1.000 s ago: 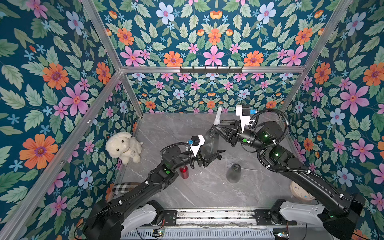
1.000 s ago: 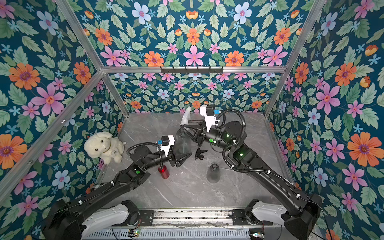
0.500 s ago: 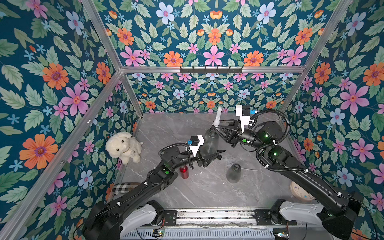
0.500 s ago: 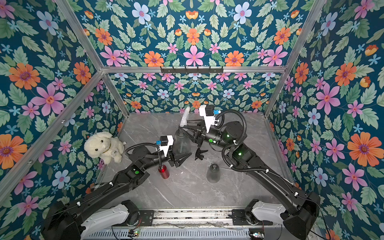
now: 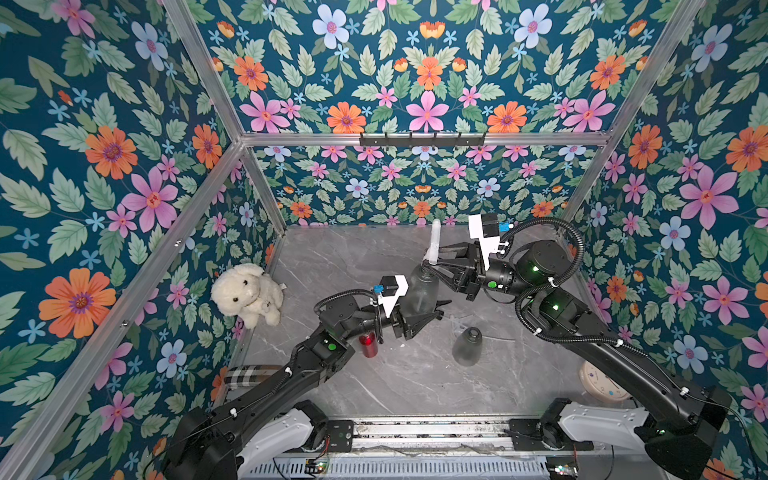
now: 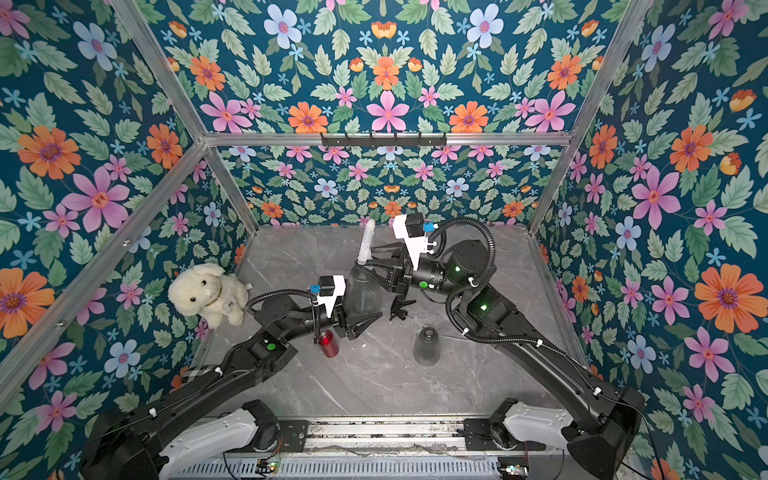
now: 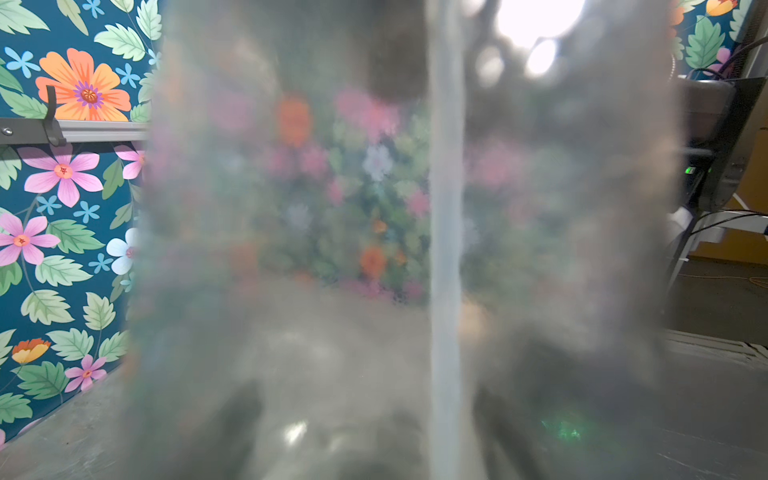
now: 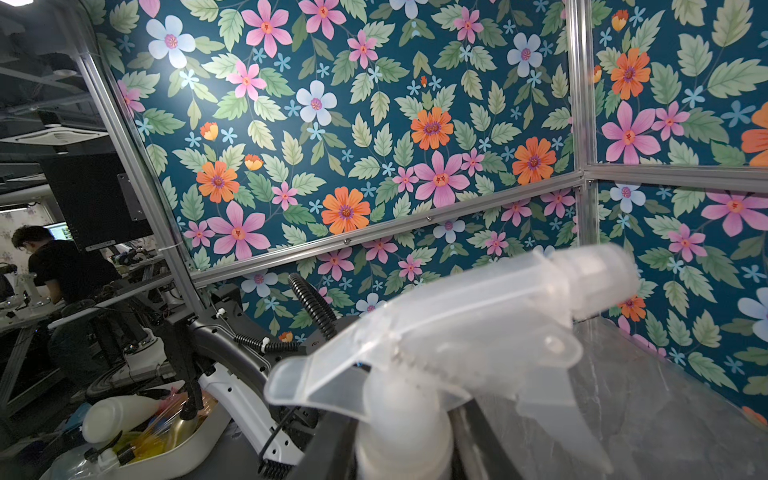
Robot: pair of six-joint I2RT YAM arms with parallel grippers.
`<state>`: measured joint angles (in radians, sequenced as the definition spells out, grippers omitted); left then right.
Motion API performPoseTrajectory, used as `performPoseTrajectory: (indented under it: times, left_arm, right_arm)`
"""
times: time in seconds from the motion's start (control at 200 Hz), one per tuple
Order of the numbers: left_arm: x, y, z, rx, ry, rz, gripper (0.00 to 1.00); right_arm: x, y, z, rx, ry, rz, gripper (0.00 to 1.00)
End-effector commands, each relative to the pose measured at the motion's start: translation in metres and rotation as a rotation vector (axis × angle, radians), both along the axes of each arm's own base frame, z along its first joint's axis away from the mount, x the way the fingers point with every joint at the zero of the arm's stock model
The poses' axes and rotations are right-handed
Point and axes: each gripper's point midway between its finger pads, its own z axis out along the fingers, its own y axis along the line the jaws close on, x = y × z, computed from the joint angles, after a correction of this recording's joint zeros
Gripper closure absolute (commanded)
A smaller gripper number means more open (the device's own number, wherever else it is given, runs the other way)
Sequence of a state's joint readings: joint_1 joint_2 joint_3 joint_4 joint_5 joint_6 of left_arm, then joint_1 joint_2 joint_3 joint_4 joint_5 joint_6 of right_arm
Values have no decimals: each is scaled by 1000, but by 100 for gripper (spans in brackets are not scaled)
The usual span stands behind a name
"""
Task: Attach spray nozzles to spray bottles
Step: Insert the spray nozzle into the spray bottle.
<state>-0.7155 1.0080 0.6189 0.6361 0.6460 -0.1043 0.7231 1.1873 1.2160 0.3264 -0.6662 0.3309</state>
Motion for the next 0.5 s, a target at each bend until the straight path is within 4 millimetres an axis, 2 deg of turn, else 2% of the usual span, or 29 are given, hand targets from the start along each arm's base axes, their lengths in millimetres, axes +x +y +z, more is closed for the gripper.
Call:
performPoseTrajectory:
  times: [0.0,0.23,0.495]
  left_arm:
    - [5,5,14,-53,-10,44,100]
    - [6,6,17,-60,-6,48,100]
    - [7,4,15,-44,-4,45,100]
  right_arm:
    - [-11,1,-6,-22,-9,55,69]
    - [-12,-1,-10,-38,-14,42,64]
    - [-13,-3,-12,-79,-23,27,63]
